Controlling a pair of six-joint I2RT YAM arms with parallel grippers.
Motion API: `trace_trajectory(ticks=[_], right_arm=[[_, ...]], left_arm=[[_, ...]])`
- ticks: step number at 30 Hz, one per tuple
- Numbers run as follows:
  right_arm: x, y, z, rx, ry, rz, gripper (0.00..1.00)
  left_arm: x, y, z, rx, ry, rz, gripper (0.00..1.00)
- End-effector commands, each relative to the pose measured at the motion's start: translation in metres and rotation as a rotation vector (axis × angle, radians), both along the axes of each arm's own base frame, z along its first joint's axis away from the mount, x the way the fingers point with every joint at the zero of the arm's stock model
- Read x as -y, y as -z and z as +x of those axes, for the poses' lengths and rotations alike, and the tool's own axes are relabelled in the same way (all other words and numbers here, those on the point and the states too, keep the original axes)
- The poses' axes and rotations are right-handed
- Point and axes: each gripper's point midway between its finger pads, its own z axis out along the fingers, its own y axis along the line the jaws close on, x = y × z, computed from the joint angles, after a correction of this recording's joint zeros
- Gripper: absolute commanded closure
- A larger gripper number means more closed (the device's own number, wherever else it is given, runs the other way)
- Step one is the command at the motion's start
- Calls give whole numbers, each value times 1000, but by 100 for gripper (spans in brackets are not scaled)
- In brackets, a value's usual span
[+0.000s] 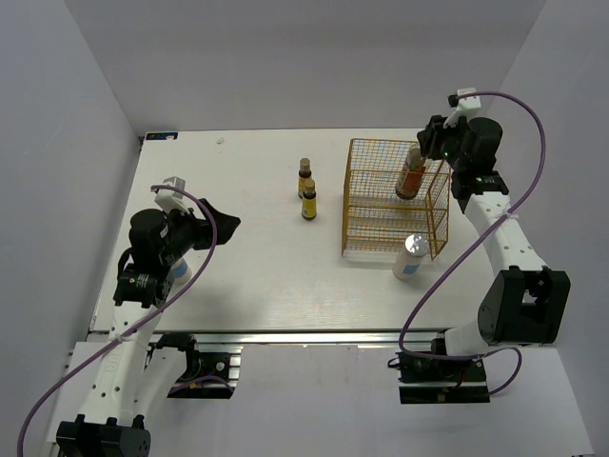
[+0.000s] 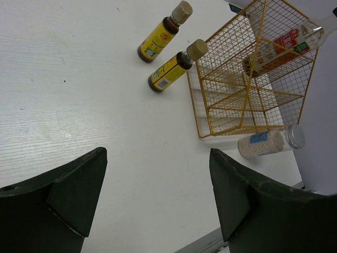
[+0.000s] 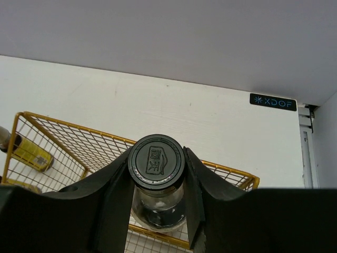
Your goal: Organize the condiment bottles
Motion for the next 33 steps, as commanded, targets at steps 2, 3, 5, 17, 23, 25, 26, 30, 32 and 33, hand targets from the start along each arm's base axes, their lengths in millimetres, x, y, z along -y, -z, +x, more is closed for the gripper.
trace_trajectory(ticks=[2,3,5,17,23,25,26,30,32,33], right_arm=[[1,-67,0,246,-10,-27,100],[2,-63,2,241,-9,-32,100],[1,-55,4,228,-12,-40,100],[-1,-25,10,171,-36,-64,83],[0,-18,10,154,-36,-70,68],[-1,-18,9,151,-41,-73,53],[-2,-19,8,151,-42,-76,49],[-4,-30,5,167,-61,-83,27],[-6,-36,2,171,-70,-86,22],[-8,-44,0,184,-82,-85,19]], left_arm=[[3,-5,1,18,13,-15,12],[3,-4,1,17,14,-17,12],[3,-3,2,15,12,-18,12],[4,-1,3,10,20,-22,12],[4,1,3,6,22,-21,11],[5,1,3,8,24,-22,11],[5,0,2,9,23,-23,11],[6,0,2,9,27,-26,11],[6,0,3,9,29,-26,11],[6,0,3,9,30,-27,11]])
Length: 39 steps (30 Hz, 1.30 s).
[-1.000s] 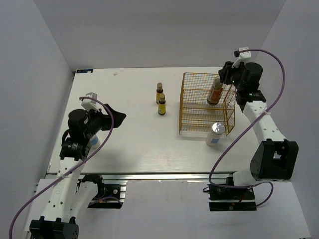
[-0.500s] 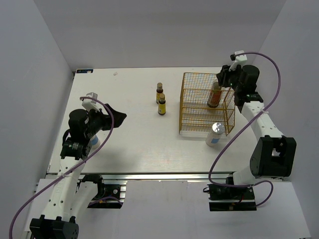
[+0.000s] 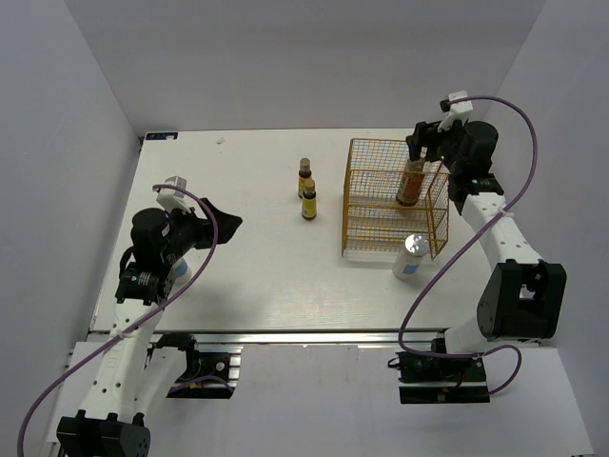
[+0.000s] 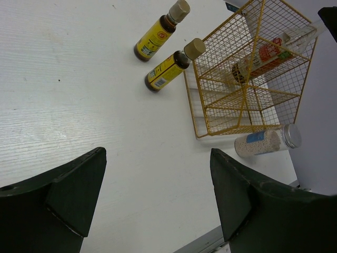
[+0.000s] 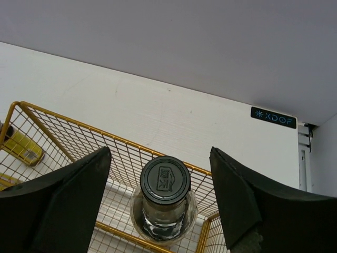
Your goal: Organize the condiment bottles
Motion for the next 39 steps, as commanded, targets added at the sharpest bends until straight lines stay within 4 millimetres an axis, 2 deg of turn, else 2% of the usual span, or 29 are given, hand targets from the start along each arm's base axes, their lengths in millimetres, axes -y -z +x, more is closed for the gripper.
trace_trajectory(ticks=[1,3,4,6,10,12,13,15,16,17,18,19,20,21,22,23,24,25,26,27,29,30,32,33,35,36,38,39], right_arm=[[-3,-71,-10,160,-32,-9,18],[-8,-83,-15,177,-65,-16,13],[-10,-84,-18,163,-81,-20,11],[-17,-104,-30,205,-141,-70,11],[-19,-125,-48,247,-191,-194,11],[-19,-142,-58,295,-200,-229,11],[-22,-136,-64,279,-230,-258,11],[-34,-140,-81,297,-320,-286,12],[-53,-132,-100,287,-462,-300,17],[-62,-125,-110,269,-538,-297,21],[-78,-121,-127,266,-654,-287,32],[-95,-104,-142,198,-728,-272,39],[-105,-96,-150,183,-767,-289,47],[-111,-86,-153,153,-777,-299,70],[-129,-79,-168,133,-823,-303,81],[-136,-73,-173,107,-824,-291,88],[-140,-57,-175,64,-812,-295,84],[-153,-53,-186,56,-846,-293,75],[-158,-48,-190,37,-849,-287,64],[-161,-38,-192,-13,-836,-264,48],[-169,-30,-203,-51,-860,-237,38],[-169,-22,-203,-98,-836,-213,34],[-173,-16,-205,-127,-820,-204,34],[-171,-12,-201,-144,-784,-206,33],[-173,-9,-198,-179,-756,-178,34],[-172,-6,-195,-195,-728,-180,33],[-172,-6,-191,-215,-707,-180,34],[-166,-1,-190,-247,-678,-198,34]], left_arm=[[3,-4,0,19,19,-10,11],[3,-4,0,20,20,-11,11],[3,-5,0,23,22,-12,11],[3,-6,0,23,23,-13,11],[6,-9,0,31,34,-18,13],[7,-12,1,36,46,-21,19],[8,-13,1,39,52,-23,22],[12,-18,1,42,74,-30,30],[13,-17,4,33,81,-32,39],[16,-19,4,32,99,-37,44],[17,-19,5,26,107,-41,49],[19,-16,9,11,115,-42,56],[20,-15,10,2,121,-45,59],[22,-18,11,0,137,-53,62],[24,-14,13,-19,143,-56,64],[25,-14,14,-28,151,-60,67],[27,-15,15,-32,163,-64,69],[29,-15,15,-43,171,-65,72],[30,-11,17,-63,180,-66,75],[30,-10,18,-70,185,-61,75],[34,-9,20,-87,199,-55,75],[35,-10,21,-86,202,-50,66],[43,-13,25,-76,207,-37,49],[46,-10,29,-88,207,-28,34],[57,-16,35,-77,208,5,26],[61,-10,40,-98,210,18,25],[74,-12,42,-95,223,39,22],[79,-6,46,-109,227,47,21]])
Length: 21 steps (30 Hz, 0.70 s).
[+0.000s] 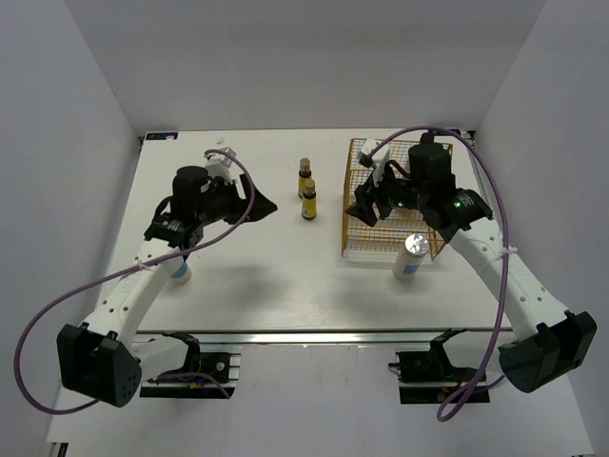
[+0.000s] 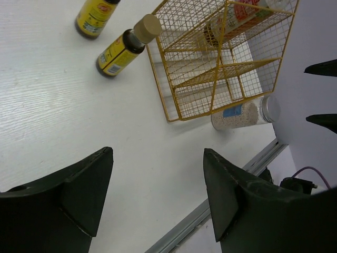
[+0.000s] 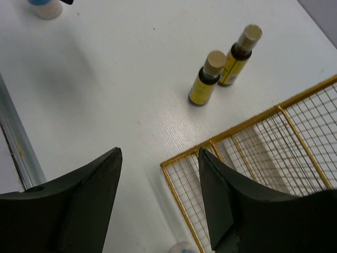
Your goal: Organize the condiment bottles
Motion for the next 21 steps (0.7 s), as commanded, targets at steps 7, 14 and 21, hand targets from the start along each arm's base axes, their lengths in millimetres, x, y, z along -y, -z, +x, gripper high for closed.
trace_trajectory(ticks=[7,14,21], right_arm=[[49,7,7,-64,284,-158,35],[91,20,-25,-157,435,-240,17],[139,54,-41,-288,631,-331,16]], left_arm=[[31,-3,20,31,-8,87,17],[27,3,23,23,-38,117,16],[20,15,7,7,-39,120,4]])
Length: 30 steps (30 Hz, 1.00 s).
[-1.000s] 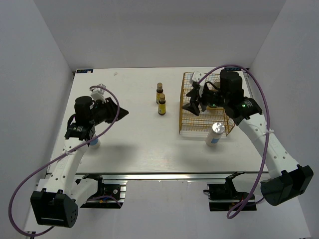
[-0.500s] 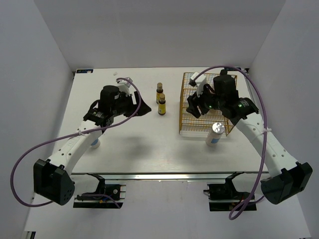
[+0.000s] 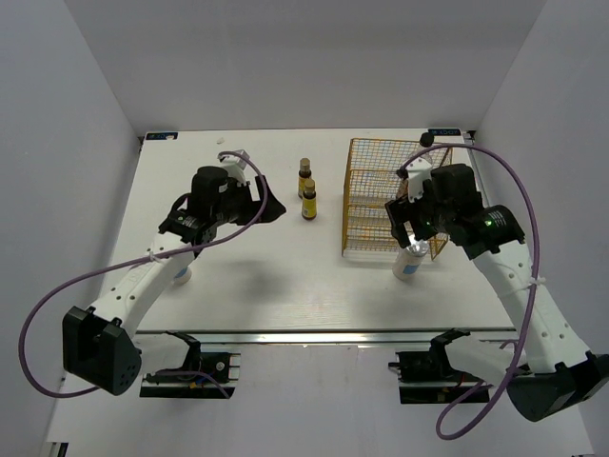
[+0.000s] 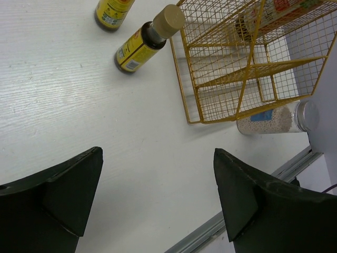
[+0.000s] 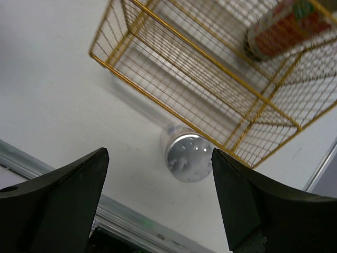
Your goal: Organize the condiment bottles
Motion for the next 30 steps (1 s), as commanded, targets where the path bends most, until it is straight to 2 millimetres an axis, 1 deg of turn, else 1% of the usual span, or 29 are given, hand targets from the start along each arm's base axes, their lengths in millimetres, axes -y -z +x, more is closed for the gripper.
trace_trajectory(ticks=[1,4,6,12,13,15,22,25,28,30], right_arm=[[29,27,-12,-111,132,-56,16],[42,44,-17,-167,184,-71,16],[49,50,-18,-193,222,-72,15],[53,58,-19,-246,273,-38,11],[53,59,-19,-250,277,-34,11],[50,64,-18,-271,266,-11,11],[42,85,-13,-324,250,6,11],[44,93,-8,-332,260,-7,11],[46,101,-4,-333,270,-25,11],[46,104,2,-321,282,-24,13]], left_arm=[[-5,-4,-11,25,0,-3,4],[-6,-3,-17,23,0,-5,4],[-8,-3,-20,25,-4,-6,4],[-14,-2,-30,29,-12,-7,4],[-15,-4,-32,36,-14,-14,4],[-17,-1,-35,31,-19,-15,3],[-24,-1,-45,36,-42,-15,3],[-28,-4,-49,46,-54,-12,3],[-30,-2,-51,42,-61,-11,3],[-31,-2,-53,40,-64,-15,3]])
